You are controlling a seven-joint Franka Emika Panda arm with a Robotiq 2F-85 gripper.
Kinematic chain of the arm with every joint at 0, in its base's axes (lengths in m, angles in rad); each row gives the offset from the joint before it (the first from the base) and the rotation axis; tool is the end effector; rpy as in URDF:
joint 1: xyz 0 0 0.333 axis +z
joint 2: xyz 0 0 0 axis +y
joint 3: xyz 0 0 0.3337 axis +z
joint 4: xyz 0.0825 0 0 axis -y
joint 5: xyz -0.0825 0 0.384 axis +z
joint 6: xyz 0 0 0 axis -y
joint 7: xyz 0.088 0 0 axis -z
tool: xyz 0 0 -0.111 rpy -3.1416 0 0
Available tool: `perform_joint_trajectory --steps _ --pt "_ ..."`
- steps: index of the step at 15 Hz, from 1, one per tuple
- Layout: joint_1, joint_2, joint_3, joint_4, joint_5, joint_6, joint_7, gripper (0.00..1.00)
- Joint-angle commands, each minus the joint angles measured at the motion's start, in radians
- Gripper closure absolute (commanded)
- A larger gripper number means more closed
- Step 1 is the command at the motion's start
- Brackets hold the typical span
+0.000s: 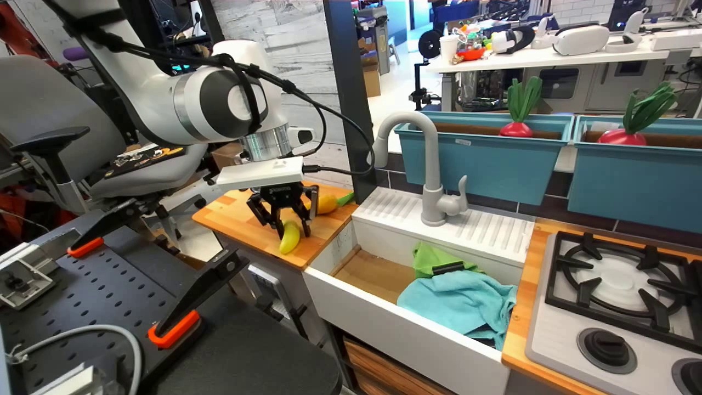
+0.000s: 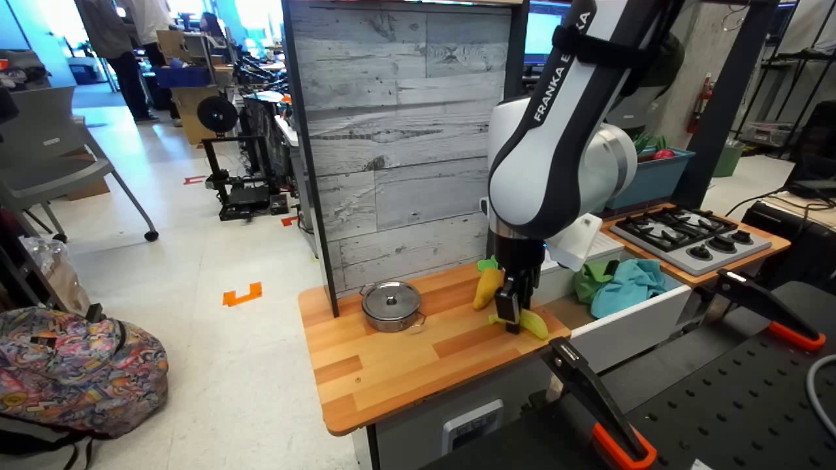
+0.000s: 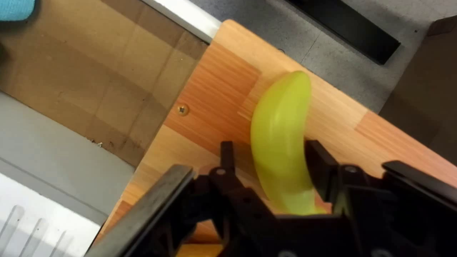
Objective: Move the banana to the left
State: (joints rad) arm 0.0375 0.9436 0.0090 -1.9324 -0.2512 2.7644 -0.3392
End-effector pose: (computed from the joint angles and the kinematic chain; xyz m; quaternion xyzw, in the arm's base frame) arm 0.5718 0.0371 -0.0072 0.9501 0.3050 -0.0596 0.0275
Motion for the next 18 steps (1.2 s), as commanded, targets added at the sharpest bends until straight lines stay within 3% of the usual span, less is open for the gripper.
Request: perform_joint_trajectory --steps 1,4,12,18 --pt "-0.016 0.000 0.007 0.027 -0.026 -0.023 -0.026 0.77" --pt "0.000 -0.041 -0.011 -0.009 -0.034 0.003 -0.010 0.96" --pt "0.095 -0.186 -0.068 -0.135 -0.116 0.034 0.049 0.93" --pt "0.158 -0.209 -0.038 -0.084 -0.147 -0.044 0.046 0.93"
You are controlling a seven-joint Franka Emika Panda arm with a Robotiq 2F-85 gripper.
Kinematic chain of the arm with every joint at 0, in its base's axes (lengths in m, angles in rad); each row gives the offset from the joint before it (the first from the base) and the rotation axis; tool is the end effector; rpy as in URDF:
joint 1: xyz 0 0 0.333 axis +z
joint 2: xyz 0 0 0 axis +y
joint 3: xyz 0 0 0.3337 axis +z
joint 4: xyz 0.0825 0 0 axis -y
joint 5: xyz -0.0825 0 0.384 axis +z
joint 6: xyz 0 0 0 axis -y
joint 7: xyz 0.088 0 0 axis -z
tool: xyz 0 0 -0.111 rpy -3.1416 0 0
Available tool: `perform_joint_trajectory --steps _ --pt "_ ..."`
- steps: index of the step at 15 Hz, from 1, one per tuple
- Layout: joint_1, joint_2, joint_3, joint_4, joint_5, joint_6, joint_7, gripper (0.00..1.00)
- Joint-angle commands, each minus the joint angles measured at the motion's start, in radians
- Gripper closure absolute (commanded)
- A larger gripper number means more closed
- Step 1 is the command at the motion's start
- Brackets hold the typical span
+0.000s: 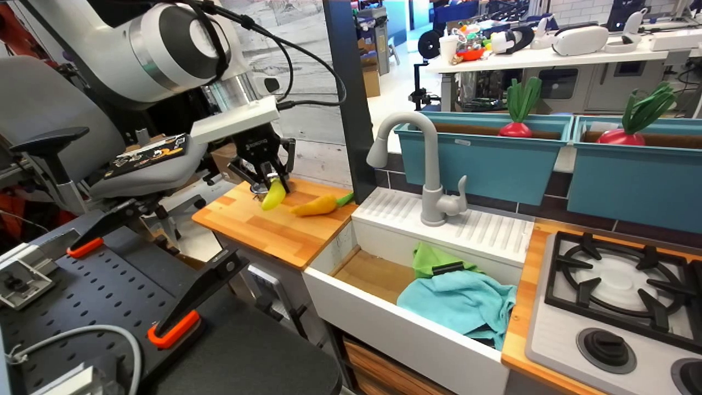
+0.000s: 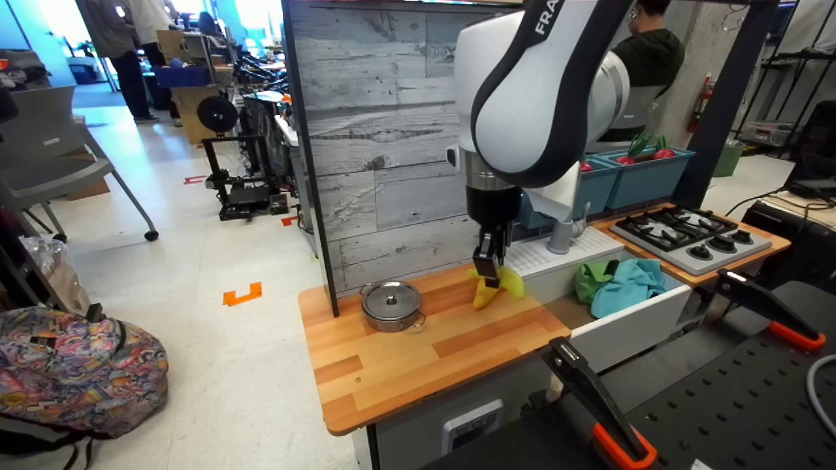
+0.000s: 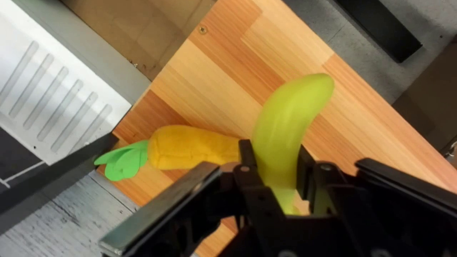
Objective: Move the banana to the left
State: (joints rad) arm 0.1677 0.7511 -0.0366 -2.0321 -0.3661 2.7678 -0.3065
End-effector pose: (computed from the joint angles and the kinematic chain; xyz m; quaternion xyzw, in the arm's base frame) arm 0.5768 0.0903 0.0766 0.9202 0.3836 -0.0159 0.0764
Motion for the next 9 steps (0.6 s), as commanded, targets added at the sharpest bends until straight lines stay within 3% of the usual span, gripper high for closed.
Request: perform_joint_trajectory --steps 1,9 --pt "0.039 -0.011 0.013 0.028 -0.033 -0.057 0.013 0.93" --pt "0.101 0.066 0.048 0.132 -0.047 -0.180 0.004 0.93"
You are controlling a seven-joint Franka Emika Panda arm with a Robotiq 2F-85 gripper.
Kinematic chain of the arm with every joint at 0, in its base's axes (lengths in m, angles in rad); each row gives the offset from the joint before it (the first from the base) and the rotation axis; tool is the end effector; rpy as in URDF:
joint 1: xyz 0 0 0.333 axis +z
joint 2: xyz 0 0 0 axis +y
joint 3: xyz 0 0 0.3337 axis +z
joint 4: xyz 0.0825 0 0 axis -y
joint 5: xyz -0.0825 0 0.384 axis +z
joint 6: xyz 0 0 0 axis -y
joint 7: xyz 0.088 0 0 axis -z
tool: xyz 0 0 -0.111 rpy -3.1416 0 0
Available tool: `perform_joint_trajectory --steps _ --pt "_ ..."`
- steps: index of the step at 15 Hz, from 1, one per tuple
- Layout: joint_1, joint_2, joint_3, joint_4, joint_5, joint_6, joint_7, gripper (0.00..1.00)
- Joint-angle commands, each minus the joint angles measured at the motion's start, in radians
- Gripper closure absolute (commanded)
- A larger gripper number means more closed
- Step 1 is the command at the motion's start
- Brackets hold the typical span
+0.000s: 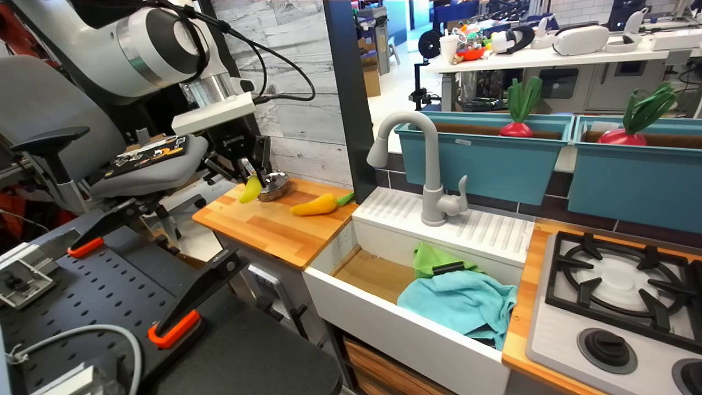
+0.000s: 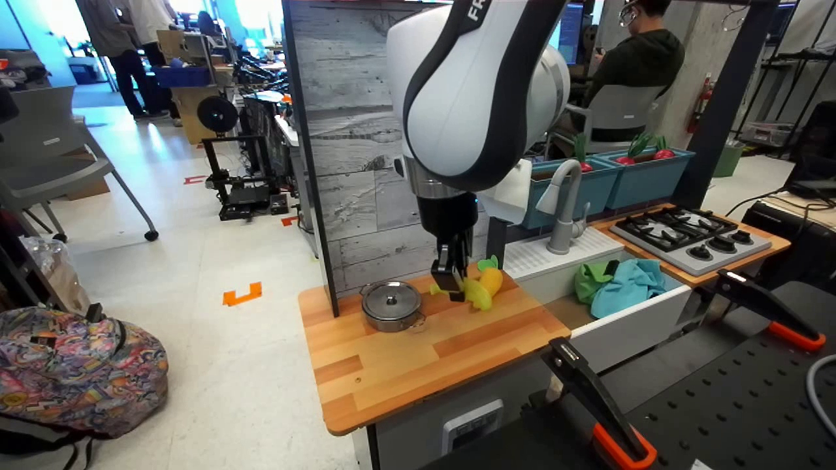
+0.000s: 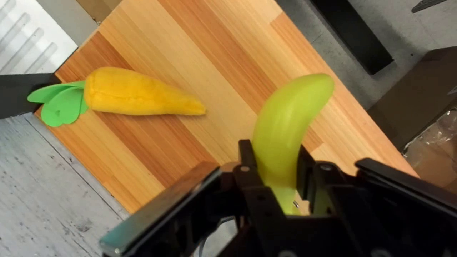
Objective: Move the banana to the left
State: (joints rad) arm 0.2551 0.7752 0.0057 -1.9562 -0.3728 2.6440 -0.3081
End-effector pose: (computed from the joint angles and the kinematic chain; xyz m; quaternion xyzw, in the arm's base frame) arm 0.5752 0.1627 0.0755 0.8960 0.4348 -0.0445 0.0782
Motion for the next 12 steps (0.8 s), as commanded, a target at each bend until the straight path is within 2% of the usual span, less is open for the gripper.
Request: perform_joint_trajectory --steps 1,6,12 --pt "0.020 0.056 0.006 0.068 -0.047 -0.070 0.004 0.93" --pt "0.051 0.126 0.005 0.118 -0.093 -0.112 0.002 0.93" --pt "0.052 0.191 0.010 0.179 -0.106 -0.133 -0.020 0.93"
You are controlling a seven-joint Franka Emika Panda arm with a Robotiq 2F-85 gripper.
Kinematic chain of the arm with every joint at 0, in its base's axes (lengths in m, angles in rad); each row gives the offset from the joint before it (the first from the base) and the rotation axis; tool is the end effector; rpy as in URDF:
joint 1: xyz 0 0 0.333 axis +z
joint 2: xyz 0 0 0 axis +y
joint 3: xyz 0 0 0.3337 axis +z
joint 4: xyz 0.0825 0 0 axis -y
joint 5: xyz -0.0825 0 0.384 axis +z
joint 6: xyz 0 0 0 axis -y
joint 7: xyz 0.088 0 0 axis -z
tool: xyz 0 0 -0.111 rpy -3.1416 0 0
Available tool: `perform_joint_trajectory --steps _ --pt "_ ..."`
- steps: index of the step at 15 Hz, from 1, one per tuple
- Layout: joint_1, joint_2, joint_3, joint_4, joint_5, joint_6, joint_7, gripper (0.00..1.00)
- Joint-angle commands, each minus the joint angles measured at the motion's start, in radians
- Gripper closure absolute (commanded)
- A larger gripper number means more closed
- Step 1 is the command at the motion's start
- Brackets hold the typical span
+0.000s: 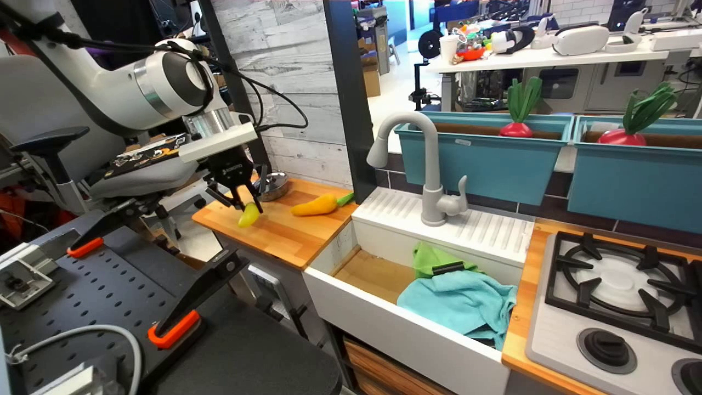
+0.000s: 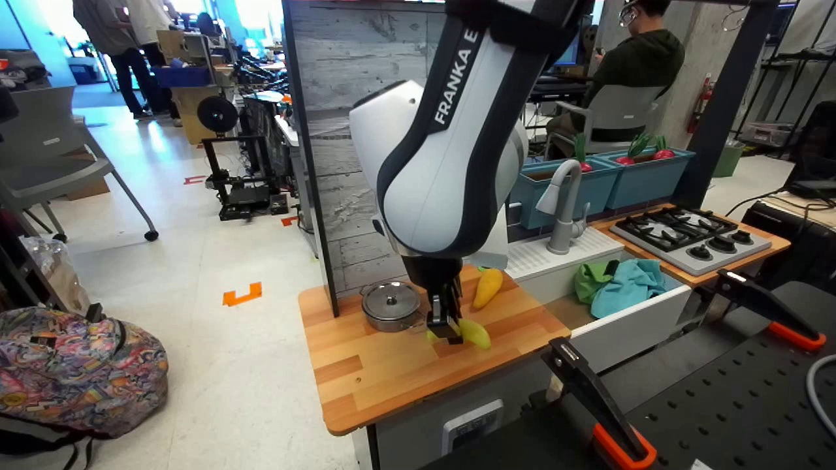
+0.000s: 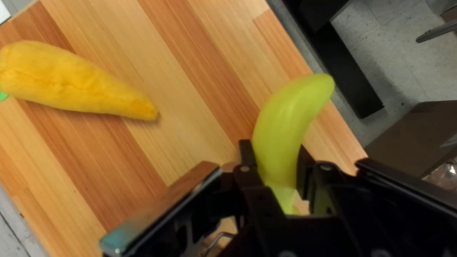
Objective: Move the banana to the left
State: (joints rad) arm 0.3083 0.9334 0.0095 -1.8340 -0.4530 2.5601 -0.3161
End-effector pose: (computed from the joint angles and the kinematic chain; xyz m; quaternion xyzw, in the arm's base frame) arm 0.5649 0.1918 0.0109 0.8600 0.4904 -0.1002 0.0995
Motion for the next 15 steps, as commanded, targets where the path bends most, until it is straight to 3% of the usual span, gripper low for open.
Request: perform_joint_trajectory --steps 1,2,3,5,11,15 --pt "-0.004 0.038 0.008 0.065 -0.024 -0.057 -0.018 0.93" --pt "-0.002 0.043 0.006 0.074 -0.026 -0.067 -0.020 0.74" --pt "-0.001 0.045 0.003 0.080 -0.030 -0.077 -0.022 0.47" --pt "-0.003 0.045 0.005 0.086 -0.032 -0.084 -0.026 0.45" --pt "-0.004 0.027 0.001 0.073 -0.041 -0.083 -0.017 0.02" --pt "0.006 -0.051 -0.012 -0.023 -0.069 -0.034 0.016 0.00"
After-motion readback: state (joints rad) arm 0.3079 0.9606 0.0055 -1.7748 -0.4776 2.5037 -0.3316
